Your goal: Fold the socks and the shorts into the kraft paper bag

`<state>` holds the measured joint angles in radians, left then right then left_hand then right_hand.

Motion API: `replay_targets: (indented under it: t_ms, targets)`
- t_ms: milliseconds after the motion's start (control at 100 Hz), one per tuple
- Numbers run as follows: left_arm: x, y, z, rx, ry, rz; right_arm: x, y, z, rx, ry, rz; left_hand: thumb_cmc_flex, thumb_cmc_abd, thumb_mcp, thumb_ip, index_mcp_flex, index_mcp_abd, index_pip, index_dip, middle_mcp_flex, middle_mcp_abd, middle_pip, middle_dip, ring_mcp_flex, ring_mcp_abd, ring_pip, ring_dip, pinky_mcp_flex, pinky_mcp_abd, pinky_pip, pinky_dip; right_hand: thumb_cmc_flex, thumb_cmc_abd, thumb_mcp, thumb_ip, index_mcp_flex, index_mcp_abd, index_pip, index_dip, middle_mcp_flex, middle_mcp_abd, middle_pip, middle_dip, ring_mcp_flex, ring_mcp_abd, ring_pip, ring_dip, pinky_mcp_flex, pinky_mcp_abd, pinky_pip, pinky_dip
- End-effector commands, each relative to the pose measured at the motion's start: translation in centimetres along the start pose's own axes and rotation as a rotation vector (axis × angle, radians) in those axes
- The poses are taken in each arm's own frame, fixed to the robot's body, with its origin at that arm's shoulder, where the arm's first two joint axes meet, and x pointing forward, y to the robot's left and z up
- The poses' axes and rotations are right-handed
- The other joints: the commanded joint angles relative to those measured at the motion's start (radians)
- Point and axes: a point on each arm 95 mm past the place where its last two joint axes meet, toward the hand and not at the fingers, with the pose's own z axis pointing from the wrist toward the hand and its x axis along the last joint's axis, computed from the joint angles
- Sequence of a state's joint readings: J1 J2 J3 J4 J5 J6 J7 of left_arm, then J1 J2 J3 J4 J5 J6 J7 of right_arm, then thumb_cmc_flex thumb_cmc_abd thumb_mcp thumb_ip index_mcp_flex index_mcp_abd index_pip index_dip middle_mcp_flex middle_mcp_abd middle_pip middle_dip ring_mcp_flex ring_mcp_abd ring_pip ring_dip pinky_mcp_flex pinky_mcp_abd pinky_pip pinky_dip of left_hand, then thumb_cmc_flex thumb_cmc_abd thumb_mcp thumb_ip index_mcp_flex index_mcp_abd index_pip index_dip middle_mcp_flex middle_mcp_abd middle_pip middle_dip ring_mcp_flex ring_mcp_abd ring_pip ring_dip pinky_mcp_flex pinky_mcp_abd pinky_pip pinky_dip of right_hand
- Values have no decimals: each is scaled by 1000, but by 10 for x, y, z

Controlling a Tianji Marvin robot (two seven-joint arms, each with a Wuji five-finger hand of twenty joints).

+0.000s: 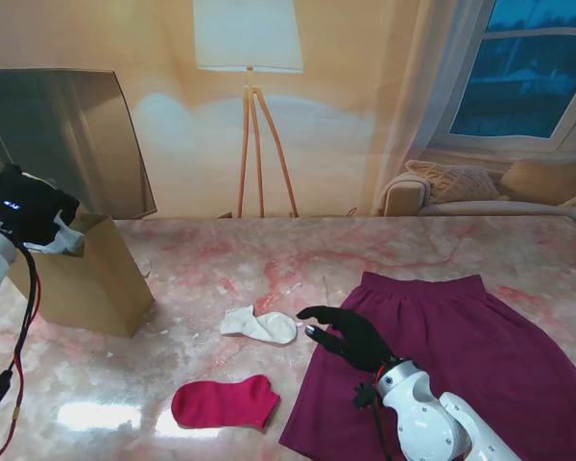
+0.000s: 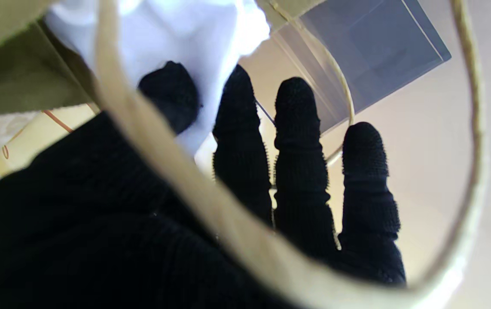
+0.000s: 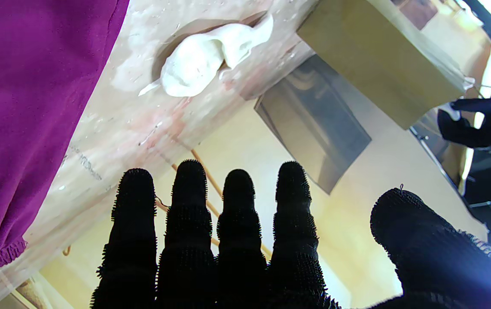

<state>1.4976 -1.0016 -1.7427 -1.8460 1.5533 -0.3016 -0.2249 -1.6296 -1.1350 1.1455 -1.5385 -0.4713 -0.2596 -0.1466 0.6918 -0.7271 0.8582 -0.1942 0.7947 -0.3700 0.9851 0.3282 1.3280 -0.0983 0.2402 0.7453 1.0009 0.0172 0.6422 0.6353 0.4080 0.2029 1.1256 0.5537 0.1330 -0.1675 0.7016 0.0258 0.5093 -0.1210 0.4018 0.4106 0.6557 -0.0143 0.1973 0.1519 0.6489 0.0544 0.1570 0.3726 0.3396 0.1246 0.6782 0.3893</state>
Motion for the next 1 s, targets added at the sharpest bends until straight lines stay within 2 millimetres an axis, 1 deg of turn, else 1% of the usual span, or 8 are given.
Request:
replay_targets:
  t_ms: [0, 110, 140, 190, 300, 460, 690, 990]
  targets:
    - [-2, -2, -2, -12, 12, 16, 2, -3, 0, 4, 3, 5, -8, -42, -18, -49, -16, 27, -5, -10, -32, -24, -17, -32, -30, -7, -55, 2, -23, 26, -29, 15, 26, 14, -20, -41, 2, -26, 13, 8, 1, -5, 12, 12, 16, 5, 25, 22, 1, -5, 31, 42]
    - [-1, -4, -6, -37, 16, 18, 2, -4, 0, 6, 4, 7, -93, -35, 44, -53, -43, 131, -176, 20, -205, -7, 72, -202, -106, 2, -157, -23, -72, 25, -103, 37, 26, 15, -20, -41, 4, -24, 13, 8, 0, -4, 12, 12, 17, 7, 26, 23, 2, -4, 32, 44]
    - [-2, -4, -6, -39, 16, 17, 2, -4, 0, 6, 4, 7, -117, -22, 65, -41, -48, 155, -224, 30, -241, 0, 81, -279, -124, 5, -175, -31, -84, 25, -120, 41, 27, 15, -20, -41, 4, -25, 13, 8, 0, -5, 12, 13, 17, 5, 26, 23, 2, -3, 33, 44]
    - [-2, -4, -6, -42, 15, 16, 2, -4, 0, 7, 4, 7, -169, 10, 107, 28, -69, 196, -290, 39, -294, 12, 63, -338, -162, 7, -209, -46, -107, 25, -149, 40, 27, 14, -21, -41, 5, -26, 14, 8, 1, -5, 13, 13, 18, 6, 26, 24, 2, -3, 34, 45]
    - [-1, -5, -6, -38, 9, -4, 2, -4, 0, 7, 4, 6, -183, 41, 90, 39, -109, 238, -389, 25, -378, 26, 28, -373, -231, 13, -256, -66, -149, 19, -201, 36, 27, 14, -21, -41, 5, -27, 14, 8, 1, -3, 13, 13, 17, 5, 25, 24, 2, -4, 34, 46]
    - [0, -10, -5, 8, -11, -34, 2, -4, 0, 4, 3, 5, -189, 105, 83, 42, -131, 253, -423, 17, -453, 46, 5, -388, -280, 18, -281, -76, -180, 14, -235, 32, 27, 15, -21, -41, 6, -28, 14, 9, 0, -5, 13, 13, 18, 5, 26, 25, 2, -4, 34, 47]
    - [3, -22, -9, 49, -6, -27, 2, -4, -1, 2, 4, 4, -187, 122, 64, 50, -136, 259, -458, 5, -498, 55, -12, -409, -302, 16, -311, -102, -198, 14, -283, 21, 27, 14, -21, -41, 6, -26, 14, 9, -1, -3, 12, 13, 17, 6, 25, 25, 2, -3, 34, 47]
    - [24, -37, -19, 122, -11, -77, 2, -3, -2, 1, 4, 4, -167, 155, 58, 62, -135, 273, -477, -1, -513, 74, -12, -414, -302, 17, -339, -145, -170, -67, -355, -40, 28, 15, -21, -41, 5, -27, 15, 9, 0, -4, 12, 13, 17, 6, 24, 25, 2, -4, 33, 48]
